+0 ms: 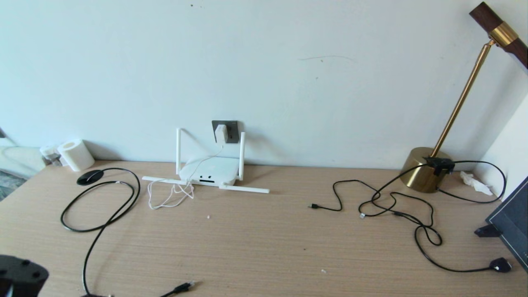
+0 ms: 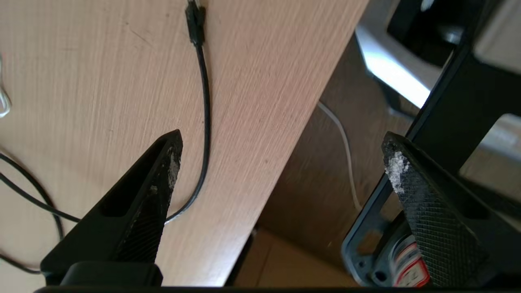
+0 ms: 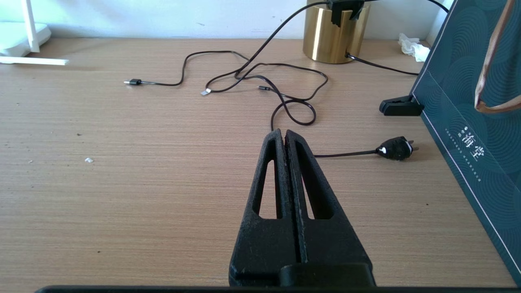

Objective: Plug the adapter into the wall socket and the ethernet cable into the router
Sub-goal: Pick up cable

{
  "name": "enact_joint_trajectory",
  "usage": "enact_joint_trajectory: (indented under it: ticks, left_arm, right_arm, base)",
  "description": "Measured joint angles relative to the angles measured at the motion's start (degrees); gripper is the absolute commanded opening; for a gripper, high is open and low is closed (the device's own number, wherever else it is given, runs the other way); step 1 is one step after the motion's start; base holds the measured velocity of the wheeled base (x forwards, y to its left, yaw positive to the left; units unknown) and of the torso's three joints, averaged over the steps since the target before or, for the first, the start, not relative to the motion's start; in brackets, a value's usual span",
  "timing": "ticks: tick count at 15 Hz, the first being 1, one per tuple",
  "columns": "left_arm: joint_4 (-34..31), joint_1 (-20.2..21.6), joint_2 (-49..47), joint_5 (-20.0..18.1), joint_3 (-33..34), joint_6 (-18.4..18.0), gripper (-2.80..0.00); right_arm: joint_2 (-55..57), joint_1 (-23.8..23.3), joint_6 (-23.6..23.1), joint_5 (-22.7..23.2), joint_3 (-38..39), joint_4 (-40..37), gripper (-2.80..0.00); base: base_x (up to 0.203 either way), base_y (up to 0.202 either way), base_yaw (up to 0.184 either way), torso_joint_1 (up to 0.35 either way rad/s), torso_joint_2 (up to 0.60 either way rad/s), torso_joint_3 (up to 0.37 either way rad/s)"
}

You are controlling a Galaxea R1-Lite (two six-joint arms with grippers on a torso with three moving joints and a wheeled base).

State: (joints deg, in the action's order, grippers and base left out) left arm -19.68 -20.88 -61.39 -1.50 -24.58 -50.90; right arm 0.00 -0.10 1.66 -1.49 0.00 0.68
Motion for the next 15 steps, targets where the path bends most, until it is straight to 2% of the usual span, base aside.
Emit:
enact_joint_trajectory:
  ticks: [2, 5, 10, 15]
  left_arm:
    - [-0.3, 0.2, -2.3, 0.5, -1.1, -2.7, 0.00]
    - [1.1, 1.4, -6.8, 0.6, -3.0, -4.3, 0.00]
    - [9.7, 5.5, -17.9, 0.3, -5.8, -7.2, 0.00]
    - [11.4, 6.3, -29.5, -4.6, -10.4, -7.4, 0.00]
  right_arm:
    - [0.0, 0.0, 0.0, 0.0, 0.0, 0.0, -2.80]
    - [0.0, 0.0, 0.0, 0.0, 0.0, 0.0, -2.80]
    - [0.0, 0.0, 0.0, 0.0, 0.0, 0.0, -2.80]
    - [0.0, 0.0, 0.0, 0.0, 0.0, 0.0, -2.80]
  base:
    - [0.000, 0.000, 0.000, 0.000, 0.00, 0.000]
    - [0.000, 0.000, 0.000, 0.000, 0.00, 0.000]
    - [0.000, 0.000, 0.000, 0.000, 0.00, 0.000]
    - [0.000, 0.000, 0.000, 0.000, 0.00, 0.000]
